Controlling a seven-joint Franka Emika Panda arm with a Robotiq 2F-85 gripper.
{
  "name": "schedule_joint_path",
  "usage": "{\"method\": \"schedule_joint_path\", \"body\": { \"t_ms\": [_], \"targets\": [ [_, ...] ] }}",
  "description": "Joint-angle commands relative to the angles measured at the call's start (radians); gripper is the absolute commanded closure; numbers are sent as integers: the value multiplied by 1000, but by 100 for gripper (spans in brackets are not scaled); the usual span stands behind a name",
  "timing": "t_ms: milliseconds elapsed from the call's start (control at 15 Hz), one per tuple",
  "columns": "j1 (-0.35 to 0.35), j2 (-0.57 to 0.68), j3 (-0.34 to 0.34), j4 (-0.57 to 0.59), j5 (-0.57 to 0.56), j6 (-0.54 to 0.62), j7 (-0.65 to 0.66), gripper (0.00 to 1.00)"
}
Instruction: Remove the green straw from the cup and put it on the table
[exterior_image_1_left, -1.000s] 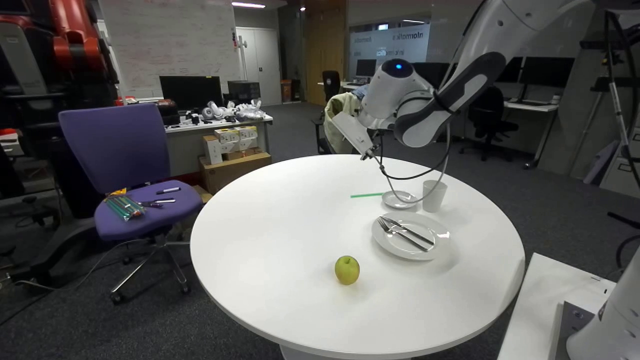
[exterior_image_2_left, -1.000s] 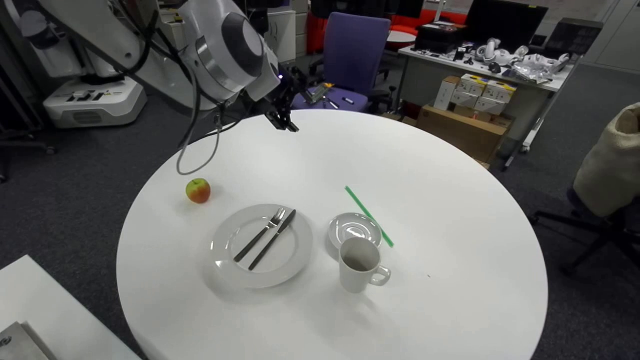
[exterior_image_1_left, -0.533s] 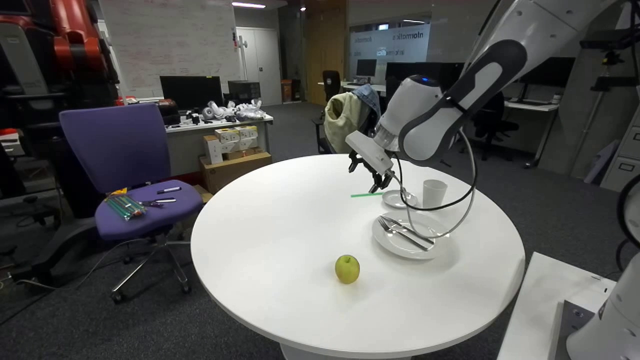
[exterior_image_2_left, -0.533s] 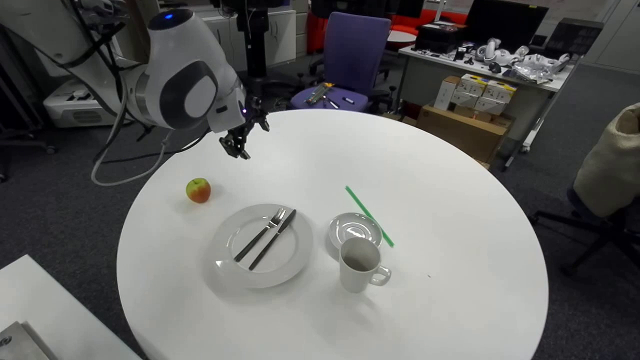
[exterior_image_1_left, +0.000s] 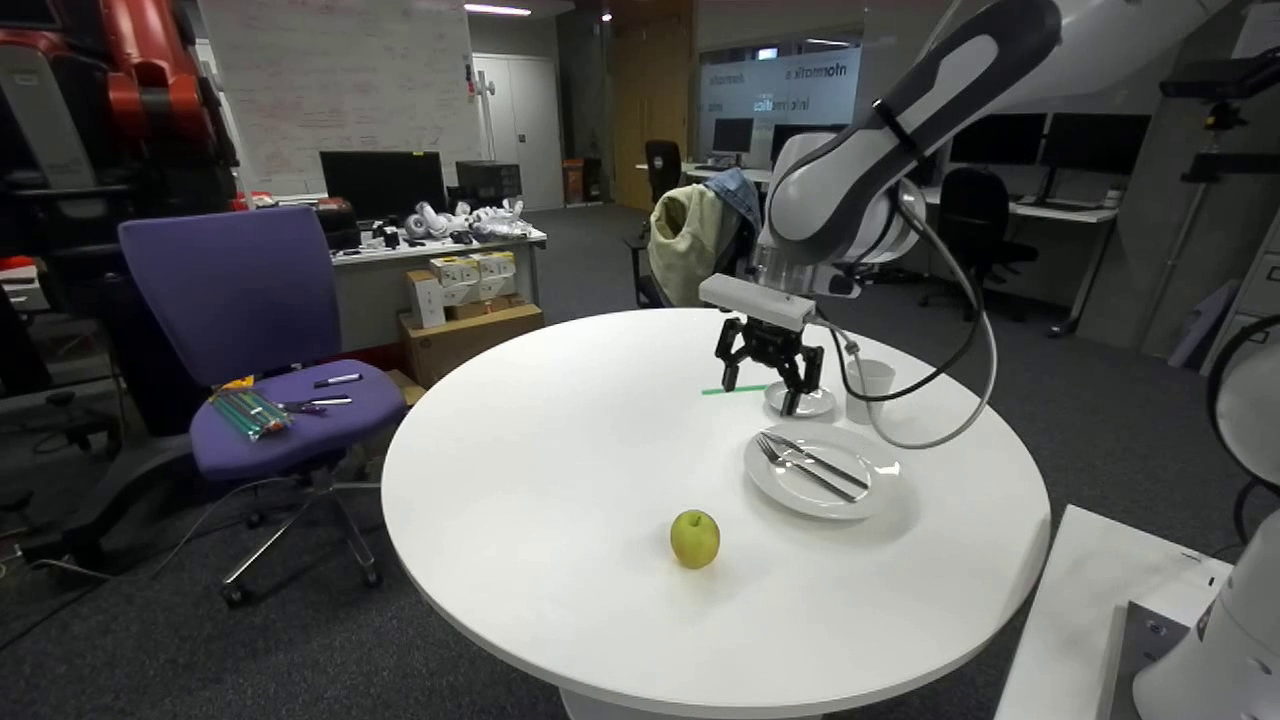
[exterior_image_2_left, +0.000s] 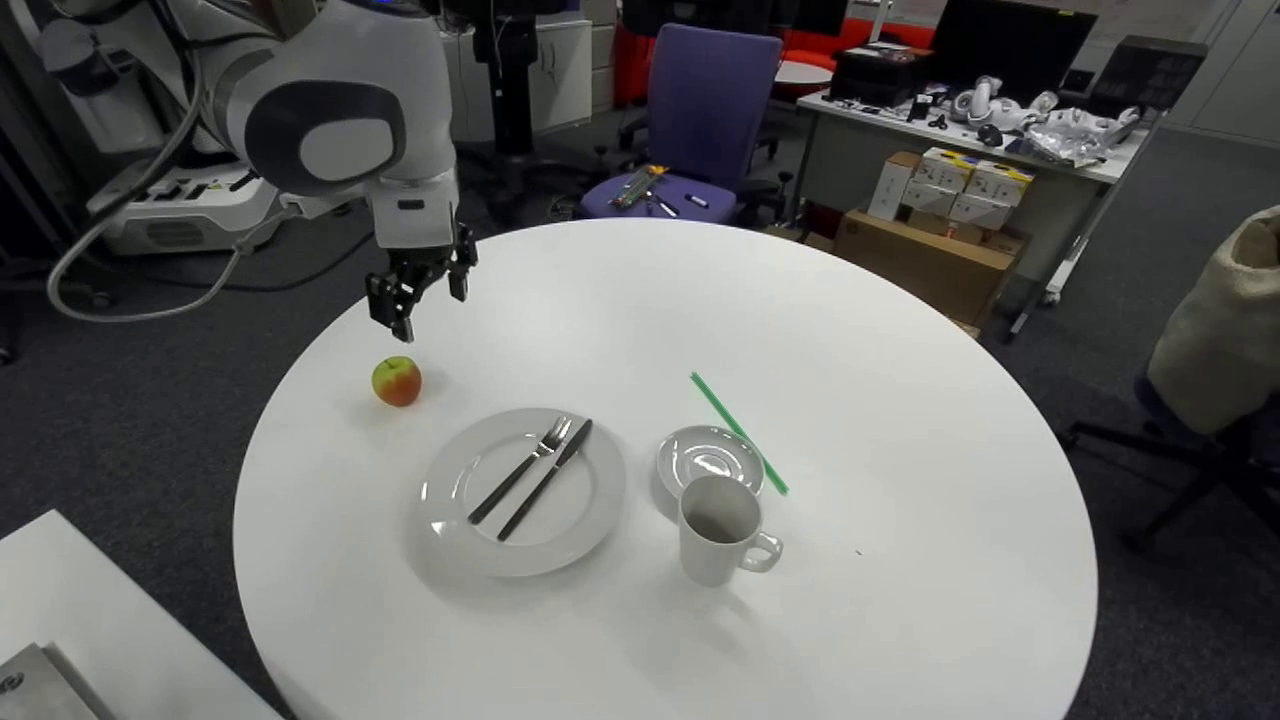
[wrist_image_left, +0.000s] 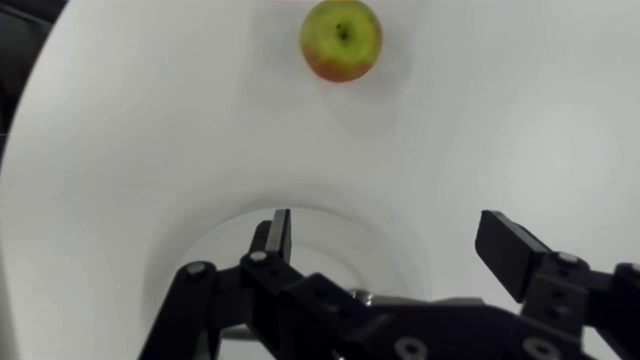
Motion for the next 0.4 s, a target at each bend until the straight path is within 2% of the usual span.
{"method": "schedule_joint_path", "body": {
  "t_ms": [0,133,333],
  "targets": [
    [183,-56,-208,2,3,-70,-6,0],
    [152,-124,-206,0,-32,-136,20,0],
    [145,-154,-198,-6,-44,-149,29,0]
  ]
}}
